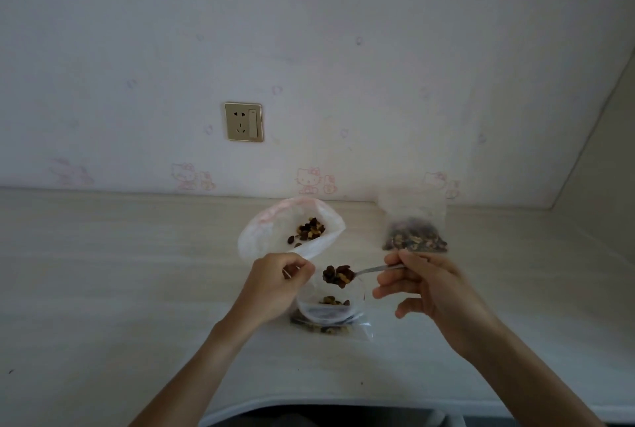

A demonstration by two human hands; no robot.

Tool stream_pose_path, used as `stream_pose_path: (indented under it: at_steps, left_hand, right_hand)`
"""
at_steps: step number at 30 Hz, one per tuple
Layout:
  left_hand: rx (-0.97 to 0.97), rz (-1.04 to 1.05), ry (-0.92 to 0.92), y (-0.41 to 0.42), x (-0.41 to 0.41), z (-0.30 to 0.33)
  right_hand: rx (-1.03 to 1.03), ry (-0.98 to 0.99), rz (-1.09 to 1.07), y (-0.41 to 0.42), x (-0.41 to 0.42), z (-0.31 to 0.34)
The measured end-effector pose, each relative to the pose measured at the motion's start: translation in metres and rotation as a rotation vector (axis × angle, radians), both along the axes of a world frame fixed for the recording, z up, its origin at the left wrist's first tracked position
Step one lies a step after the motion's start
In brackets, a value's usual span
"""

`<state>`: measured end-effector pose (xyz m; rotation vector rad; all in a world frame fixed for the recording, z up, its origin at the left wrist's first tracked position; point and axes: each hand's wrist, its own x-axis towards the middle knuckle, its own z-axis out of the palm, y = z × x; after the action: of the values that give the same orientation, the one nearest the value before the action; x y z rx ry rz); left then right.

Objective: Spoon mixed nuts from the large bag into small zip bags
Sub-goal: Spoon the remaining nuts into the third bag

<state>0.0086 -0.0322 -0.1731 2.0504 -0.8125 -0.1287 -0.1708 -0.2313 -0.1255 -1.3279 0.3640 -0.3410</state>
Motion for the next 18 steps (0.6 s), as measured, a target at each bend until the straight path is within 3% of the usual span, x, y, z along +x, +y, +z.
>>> stream_pose_path:
  at_steps: [6, 15, 18]
  left_hand:
    - [-0.157, -0.062, -0.055, 0.004, -0.011, 0.003]
    - [-0.216, -0.035, -0.059, 0.007, -0.017, 0.0]
    - [-0.213, 0.029, -0.066, 0.007, -0.017, -0.003]
  right_hand:
    - [-0.202, -0.004, 0.064, 0.013, -0.007, 0.001]
    - [-0.811, -0.124, 0.227, 0.017, -0.007, -0.002]
    - [-0.797, -0.171, 0.236, 0.015, -0.004, 0.001]
